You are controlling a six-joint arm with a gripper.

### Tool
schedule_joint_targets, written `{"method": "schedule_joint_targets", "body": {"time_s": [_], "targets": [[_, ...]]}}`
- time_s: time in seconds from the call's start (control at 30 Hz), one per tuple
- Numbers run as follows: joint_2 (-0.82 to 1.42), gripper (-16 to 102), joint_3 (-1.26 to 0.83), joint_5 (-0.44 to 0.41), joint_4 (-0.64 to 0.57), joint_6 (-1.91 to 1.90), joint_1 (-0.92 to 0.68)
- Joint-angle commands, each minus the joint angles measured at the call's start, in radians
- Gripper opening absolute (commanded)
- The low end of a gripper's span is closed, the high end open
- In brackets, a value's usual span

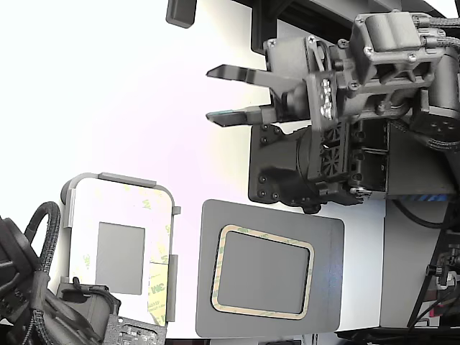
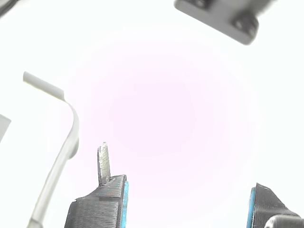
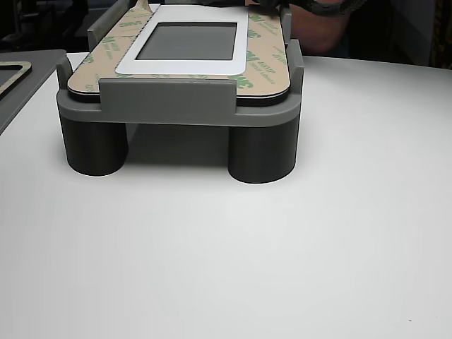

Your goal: Peel off protective film from adhesive tape.

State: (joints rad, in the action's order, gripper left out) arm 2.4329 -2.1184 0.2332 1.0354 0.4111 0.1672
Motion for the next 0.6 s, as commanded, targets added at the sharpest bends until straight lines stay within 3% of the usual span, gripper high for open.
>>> {"method": "schedule_joint_targets", "body": {"time_s": [0.0, 0.27, 0.43, 0.57], "targets": [[0.158, 100, -0.124, -0.003, -0.037, -0.391, 0.067], [0.523, 100, -0.502, -0.063, -0.078, -0.462, 0.089], [0.523, 100, -0.523, -0.014, -0.077, -0.413, 0.081], [0.523, 100, -0.523, -0.037, -0.078, -0.430, 0.081]]}}
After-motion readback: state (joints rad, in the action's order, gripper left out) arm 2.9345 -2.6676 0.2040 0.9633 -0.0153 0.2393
